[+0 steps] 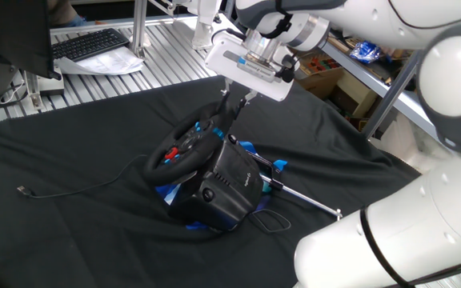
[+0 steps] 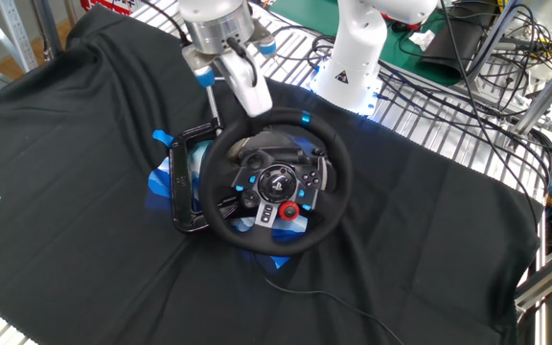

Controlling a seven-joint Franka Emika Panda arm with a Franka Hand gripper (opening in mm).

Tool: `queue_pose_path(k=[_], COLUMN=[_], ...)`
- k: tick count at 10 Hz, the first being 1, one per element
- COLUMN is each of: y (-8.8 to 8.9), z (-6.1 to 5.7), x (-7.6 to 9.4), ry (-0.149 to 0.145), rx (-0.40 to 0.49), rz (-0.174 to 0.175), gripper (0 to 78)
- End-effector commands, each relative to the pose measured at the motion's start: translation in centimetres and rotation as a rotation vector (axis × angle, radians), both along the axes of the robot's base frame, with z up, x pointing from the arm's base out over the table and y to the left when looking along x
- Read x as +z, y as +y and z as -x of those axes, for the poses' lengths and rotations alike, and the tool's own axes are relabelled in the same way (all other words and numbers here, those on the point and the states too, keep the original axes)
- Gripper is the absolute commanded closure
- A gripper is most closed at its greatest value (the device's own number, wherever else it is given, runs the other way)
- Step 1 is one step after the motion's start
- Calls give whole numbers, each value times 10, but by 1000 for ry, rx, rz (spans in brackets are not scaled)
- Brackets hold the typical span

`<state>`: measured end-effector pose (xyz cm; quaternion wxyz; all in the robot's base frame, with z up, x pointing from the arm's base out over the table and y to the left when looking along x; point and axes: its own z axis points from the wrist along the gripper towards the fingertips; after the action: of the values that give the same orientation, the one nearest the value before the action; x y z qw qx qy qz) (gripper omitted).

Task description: Rotate the steering wheel 90 degrees clockwise

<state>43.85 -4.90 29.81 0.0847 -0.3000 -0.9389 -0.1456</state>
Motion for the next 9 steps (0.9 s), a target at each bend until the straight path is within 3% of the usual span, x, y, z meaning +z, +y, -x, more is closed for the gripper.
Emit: queue_pose_path(k=[1, 7, 9], y=[2, 14, 18], z=[2, 13, 17], x=[6, 14, 17], ry=[-27, -33, -47], rx=[-17, -47, -58], rz=[18, 35, 45], gripper=[764, 764, 764])
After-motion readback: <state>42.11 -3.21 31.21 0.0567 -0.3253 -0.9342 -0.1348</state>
